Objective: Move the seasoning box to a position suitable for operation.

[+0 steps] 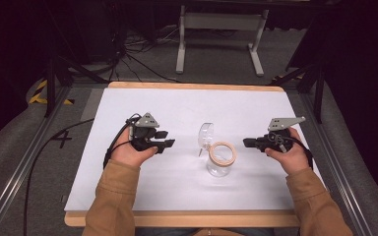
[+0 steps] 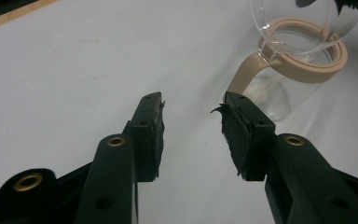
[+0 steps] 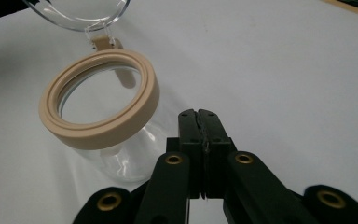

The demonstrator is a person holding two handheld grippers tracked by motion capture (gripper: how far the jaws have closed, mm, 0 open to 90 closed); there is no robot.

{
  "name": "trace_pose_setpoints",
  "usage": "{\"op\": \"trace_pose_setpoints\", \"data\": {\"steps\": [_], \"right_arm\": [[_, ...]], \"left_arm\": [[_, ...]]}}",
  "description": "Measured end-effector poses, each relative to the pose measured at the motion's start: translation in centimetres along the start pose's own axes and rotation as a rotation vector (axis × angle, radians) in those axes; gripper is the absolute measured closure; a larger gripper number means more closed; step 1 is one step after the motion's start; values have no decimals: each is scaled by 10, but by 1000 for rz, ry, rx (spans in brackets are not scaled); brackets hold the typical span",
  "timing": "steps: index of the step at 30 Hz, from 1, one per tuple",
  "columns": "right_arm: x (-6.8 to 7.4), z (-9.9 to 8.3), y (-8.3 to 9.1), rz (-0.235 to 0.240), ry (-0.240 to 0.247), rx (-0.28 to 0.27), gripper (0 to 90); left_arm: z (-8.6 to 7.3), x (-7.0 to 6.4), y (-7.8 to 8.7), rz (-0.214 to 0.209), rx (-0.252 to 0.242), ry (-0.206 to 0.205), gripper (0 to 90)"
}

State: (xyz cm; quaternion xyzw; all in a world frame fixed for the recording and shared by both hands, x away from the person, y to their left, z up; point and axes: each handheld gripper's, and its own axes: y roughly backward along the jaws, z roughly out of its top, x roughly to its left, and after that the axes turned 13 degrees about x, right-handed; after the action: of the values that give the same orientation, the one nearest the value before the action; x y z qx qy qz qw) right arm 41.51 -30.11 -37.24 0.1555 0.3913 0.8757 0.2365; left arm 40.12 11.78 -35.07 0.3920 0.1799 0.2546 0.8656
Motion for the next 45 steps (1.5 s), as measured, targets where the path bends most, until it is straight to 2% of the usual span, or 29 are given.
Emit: {"op": "trace_pose_setpoints", "data": {"steps": [7,13,21,24,34,40,45], "right_arm": [[4,1,-19,34,21,37,900],[4,0,-35,43,28,74,900],[6,-1,-47,68,29,93,900],[6,-1,-48,60,30,98,900],[7,0,-48,55,35,110,900],[9,0,-47,58,46,120,900],[12,-2,-46,67,43,132,900]], "left_arm": [[2,-4,0,-12,5,-17,567],[2,-4,-1,-17,14,-19,562],[2,-5,-3,-19,10,-11,562],[2,-4,-3,-21,22,-22,565],[2,-4,-5,-31,24,-15,590],[3,-4,-5,-38,26,-12,611],[5,-4,-6,-36,31,-24,614]]}}
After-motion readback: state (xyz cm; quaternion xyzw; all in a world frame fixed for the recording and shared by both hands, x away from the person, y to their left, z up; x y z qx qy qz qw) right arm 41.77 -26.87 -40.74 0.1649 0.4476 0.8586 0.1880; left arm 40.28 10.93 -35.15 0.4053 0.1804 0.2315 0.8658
